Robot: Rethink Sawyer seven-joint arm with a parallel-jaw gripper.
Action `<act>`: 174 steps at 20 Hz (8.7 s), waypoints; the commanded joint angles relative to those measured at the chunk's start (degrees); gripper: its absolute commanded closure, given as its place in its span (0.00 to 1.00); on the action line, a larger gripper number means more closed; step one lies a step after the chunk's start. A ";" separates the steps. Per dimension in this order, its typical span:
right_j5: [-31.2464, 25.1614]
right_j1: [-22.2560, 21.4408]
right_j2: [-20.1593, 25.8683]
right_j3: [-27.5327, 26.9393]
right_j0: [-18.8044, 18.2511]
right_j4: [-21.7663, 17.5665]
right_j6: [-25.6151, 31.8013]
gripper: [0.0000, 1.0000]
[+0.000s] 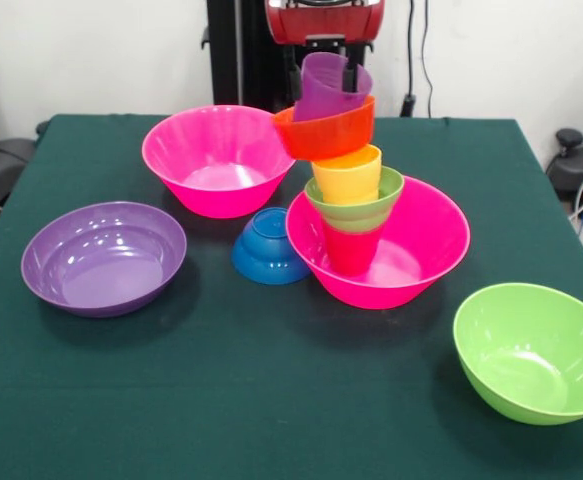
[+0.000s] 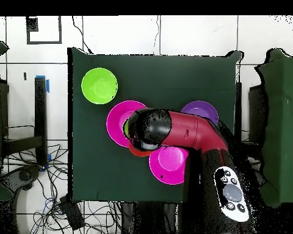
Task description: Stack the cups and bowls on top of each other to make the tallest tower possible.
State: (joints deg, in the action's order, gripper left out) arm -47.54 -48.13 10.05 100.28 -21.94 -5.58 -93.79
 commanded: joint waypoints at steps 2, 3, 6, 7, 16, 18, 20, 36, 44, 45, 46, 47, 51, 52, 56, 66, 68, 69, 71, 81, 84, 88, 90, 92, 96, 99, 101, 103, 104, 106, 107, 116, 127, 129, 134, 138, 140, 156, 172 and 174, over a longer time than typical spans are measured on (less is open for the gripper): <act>5.36 1.51 0.41 2.62 0.55 -0.15 -7.23 0.00; 4.96 1.71 0.45 2.39 0.57 -0.26 -6.92 0.00; 5.64 1.87 0.48 2.52 0.36 0.00 -6.94 0.00; 5.47 1.91 0.47 2.36 0.41 0.02 -6.95 0.00; 6.99 1.66 0.60 2.88 0.53 1.00 -8.19 1.00; 7.02 1.63 0.66 2.90 0.46 1.20 -8.20 1.00; 6.60 1.70 0.70 2.56 0.41 0.95 -7.75 1.00; 6.60 0.96 1.33 3.08 -0.01 1.80 -7.32 1.00; 2.96 3.10 1.96 -4.06 -0.56 1.31 -5.67 1.00; 3.10 3.02 2.09 -3.95 -0.62 1.52 -5.72 1.00; 3.24 2.94 2.22 -3.83 -0.68 1.72 -5.77 1.00; 3.68 2.89 2.43 -3.58 -0.84 1.90 -5.67 1.00; 4.83 2.30 2.68 -2.74 -1.01 2.37 -5.71 1.00; 4.72 2.08 2.64 -2.56 -0.98 2.64 -5.89 1.00; 6.50 1.95 2.74 -1.52 -1.18 2.81 -5.69 1.00; 9.25 0.38 3.66 1.25 -2.10 3.58 -4.71 1.00; 9.54 0.09 3.86 1.09 -2.24 3.70 -4.49 1.00; 9.68 0.09 3.92 0.94 -2.20 3.71 -4.49 1.00; 10.61 0.07 4.20 1.01 -2.31 3.70 -4.40 1.00; 11.15 0.03 3.73 2.29 -1.91 3.84 -5.64 1.00; 11.16 -0.03 3.58 2.45 -1.73 4.07 -6.17 1.00; 11.06 0.31 3.46 2.37 -1.70 4.28 -6.43 1.00; 11.25 0.27 3.51 2.40 -1.73 4.32 -6.38 1.00; 11.26 0.25 3.53 2.51 -1.76 4.55 -6.37 0.00; 11.54 0.22 3.33 2.64 -1.65 4.89 -6.71 0.00; 10.45 0.66 3.08 2.28 -1.51 4.73 -6.04 0.00; 10.70 0.81 2.89 2.31 -1.36 4.98 -6.48 0.00; 10.49 0.75 2.82 2.25 -1.22 5.06 -6.55 0.00; 10.45 0.81 2.76 2.19 -1.14 5.06 -6.64 0.00; 10.55 1.10 2.61 2.00 -0.97 4.95 -6.84 0.00; 10.52 1.19 2.55 1.90 -0.91 4.91 -6.90 0.00; 17.87 1.56 3.41 4.37 -1.32 5.82 -8.93 0.00; 27.16 6.93 3.80 6.93 0.97 7.90 -11.75 0.00; 25.99 6.80 3.89 7.65 1.04 9.33 -11.93 0.00; 19.67 6.85 0.35 5.69 3.83 9.69 -11.36 1.00; 16.76 7.01 -2.29 4.24 5.55 8.40 -10.36 1.00; 16.09 7.51 -2.36 3.90 5.33 8.17 -9.26 1.00; 13.56 6.18 -4.97 3.17 6.91 8.90 -9.91 1.00; 4.68 -0.02 -5.49 2.20 6.40 10.03 -8.27 1.00; 7.69 0.68 -5.12 3.31 5.99 9.61 -7.49 1.00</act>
State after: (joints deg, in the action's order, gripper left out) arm -40.19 -49.40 2.78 103.27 -15.54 3.16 -93.94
